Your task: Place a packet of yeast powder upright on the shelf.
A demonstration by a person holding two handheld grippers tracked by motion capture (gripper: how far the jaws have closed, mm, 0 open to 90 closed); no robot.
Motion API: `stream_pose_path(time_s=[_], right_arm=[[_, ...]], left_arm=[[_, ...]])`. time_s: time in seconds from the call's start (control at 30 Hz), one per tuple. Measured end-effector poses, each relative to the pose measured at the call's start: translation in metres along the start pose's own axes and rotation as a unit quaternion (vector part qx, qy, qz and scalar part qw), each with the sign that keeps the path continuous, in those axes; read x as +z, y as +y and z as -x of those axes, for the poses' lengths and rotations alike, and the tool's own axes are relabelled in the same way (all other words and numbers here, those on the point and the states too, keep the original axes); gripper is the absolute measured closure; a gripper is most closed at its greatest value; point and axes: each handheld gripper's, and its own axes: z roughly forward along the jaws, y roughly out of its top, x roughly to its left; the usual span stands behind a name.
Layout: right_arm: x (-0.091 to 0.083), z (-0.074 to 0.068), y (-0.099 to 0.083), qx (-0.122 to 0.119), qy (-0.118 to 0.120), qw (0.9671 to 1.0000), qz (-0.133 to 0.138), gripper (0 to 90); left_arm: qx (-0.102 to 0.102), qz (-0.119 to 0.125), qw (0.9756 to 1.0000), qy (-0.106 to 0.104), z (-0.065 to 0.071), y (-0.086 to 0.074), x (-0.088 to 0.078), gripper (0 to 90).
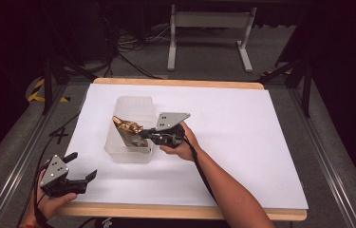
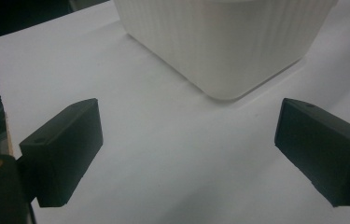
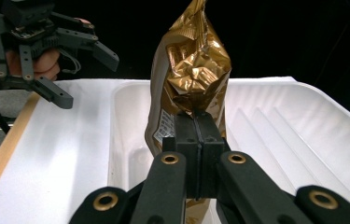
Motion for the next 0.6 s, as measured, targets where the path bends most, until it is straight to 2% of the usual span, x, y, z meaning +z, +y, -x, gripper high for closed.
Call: stream_pose_path(time_s=[0.27, 0.4, 0.6], right_arm=[[-0.002, 0.0007, 0.0002, -0.002, -0.012, 0.9999, -0.008, 87.8], [-0.0051, 0.0011, 0.0027, 0.001, -0.028, 0.9996, -0.011, 78.0], [-0.0086, 0.0017, 0.0044, 0.001, -0.039, 0.9992, -0.013, 73.3]], left_arm=[[0.001, -0.003, 1.0, -0.001, 0.0006, 0.001, 0.0025, 8.7], [0.0, -0.003, 1.0, -0.001, 0.0002, 0.0011, 0.003, 8.6], [0.003, -0.002, 1.0, -0.001, 0.0, 0.0018, 0.0035, 8.6]])
